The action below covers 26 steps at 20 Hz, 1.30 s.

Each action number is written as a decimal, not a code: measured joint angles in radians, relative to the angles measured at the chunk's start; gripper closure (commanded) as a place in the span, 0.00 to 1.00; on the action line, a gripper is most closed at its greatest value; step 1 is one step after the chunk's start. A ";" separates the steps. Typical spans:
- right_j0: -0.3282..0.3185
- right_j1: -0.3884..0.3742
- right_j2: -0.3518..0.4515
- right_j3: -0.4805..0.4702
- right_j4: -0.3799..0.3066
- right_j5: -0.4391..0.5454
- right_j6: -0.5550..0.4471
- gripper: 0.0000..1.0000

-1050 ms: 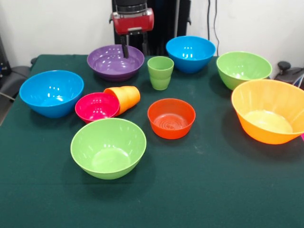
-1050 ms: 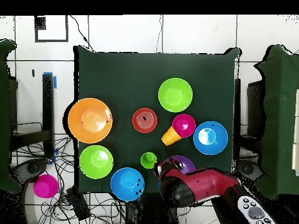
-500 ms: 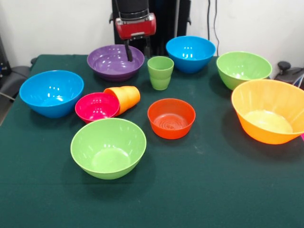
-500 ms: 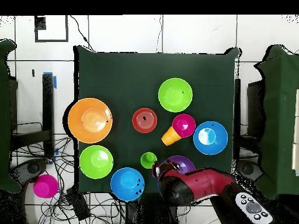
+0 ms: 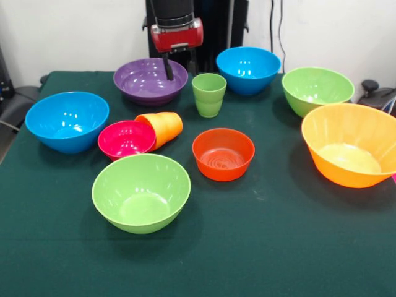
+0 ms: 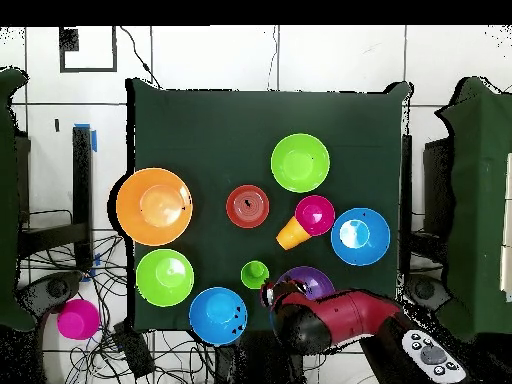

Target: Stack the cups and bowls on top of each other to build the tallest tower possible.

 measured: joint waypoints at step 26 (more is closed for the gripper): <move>-0.180 -0.002 0.075 -0.102 -0.039 0.080 0.000 0.00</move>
